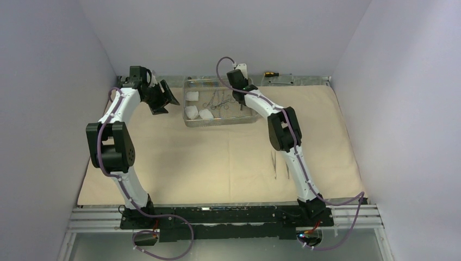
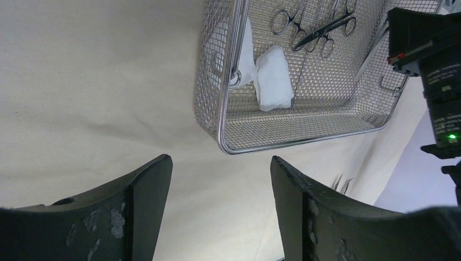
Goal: Open and lay out the surgical kit
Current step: Pick up the medical item from the container, then place the medical item in the surgical kit, then pick up the medical item from the container.
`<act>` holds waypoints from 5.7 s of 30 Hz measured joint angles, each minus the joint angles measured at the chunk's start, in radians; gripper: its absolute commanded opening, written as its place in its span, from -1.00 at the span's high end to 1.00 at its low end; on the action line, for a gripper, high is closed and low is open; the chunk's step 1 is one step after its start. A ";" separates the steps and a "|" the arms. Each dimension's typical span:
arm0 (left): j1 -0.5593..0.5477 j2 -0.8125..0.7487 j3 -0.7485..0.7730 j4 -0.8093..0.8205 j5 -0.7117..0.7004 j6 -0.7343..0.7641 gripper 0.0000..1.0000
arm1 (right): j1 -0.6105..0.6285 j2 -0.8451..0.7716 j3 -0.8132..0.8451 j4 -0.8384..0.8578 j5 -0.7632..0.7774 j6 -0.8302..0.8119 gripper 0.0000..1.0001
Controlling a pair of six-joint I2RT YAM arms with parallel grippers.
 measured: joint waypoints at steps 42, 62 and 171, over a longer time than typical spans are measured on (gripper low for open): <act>-0.400 0.100 0.077 0.459 0.425 -0.309 0.91 | 0.058 -0.591 -0.298 -0.127 -0.389 0.504 0.70; -0.378 0.098 0.085 0.549 0.606 -0.402 1.00 | -0.042 -0.941 -0.650 0.093 -0.628 0.520 -0.37; -0.332 -0.188 -0.021 -0.019 -0.284 0.166 -0.57 | 0.078 -0.978 -0.884 -0.258 -0.229 0.367 -0.11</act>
